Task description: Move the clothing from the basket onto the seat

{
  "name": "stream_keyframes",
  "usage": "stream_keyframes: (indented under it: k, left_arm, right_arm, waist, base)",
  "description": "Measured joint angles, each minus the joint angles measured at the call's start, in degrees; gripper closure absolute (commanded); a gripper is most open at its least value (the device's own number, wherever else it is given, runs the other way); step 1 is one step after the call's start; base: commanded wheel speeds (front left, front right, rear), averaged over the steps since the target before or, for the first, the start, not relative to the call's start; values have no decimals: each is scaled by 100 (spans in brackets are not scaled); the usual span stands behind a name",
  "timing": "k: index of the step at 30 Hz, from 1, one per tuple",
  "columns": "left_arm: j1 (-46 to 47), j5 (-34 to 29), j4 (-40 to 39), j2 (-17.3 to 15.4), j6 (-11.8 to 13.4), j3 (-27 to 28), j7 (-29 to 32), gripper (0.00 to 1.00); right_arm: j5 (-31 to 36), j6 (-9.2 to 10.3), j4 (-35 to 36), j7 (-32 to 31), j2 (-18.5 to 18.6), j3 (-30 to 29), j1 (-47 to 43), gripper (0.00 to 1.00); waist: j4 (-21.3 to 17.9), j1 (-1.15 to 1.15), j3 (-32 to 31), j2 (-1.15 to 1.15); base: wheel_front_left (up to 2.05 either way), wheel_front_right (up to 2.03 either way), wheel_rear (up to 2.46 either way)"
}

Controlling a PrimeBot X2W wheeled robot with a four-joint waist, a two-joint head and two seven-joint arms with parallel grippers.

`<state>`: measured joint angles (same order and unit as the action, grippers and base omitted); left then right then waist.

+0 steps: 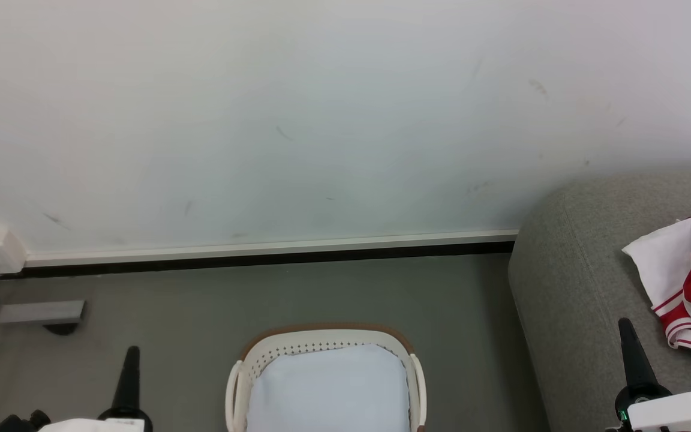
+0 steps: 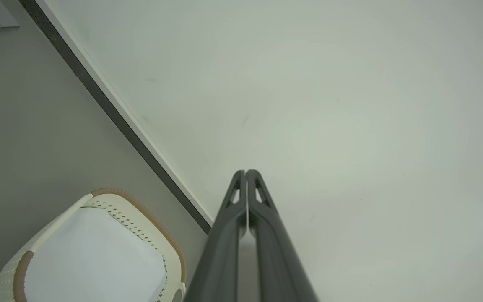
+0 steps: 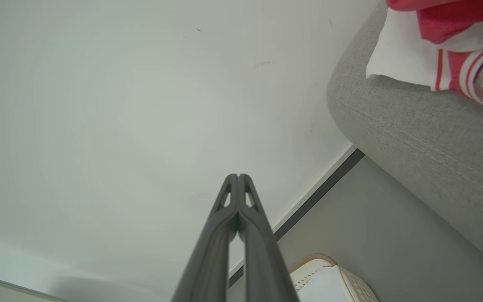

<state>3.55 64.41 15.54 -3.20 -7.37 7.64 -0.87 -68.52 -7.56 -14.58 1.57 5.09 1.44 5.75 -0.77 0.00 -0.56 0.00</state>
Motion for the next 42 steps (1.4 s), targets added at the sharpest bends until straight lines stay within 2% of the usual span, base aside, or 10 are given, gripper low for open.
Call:
stream_keyframes:
  k: [42]
  left_arm:
    - [186,2018,-109,33,0,-83,545,100]
  right_arm:
    - [-1788,0,31,-560,-131,-537,5,100]
  waist:
    - [53,0,51,0]
  base:
    - [0,0,0]
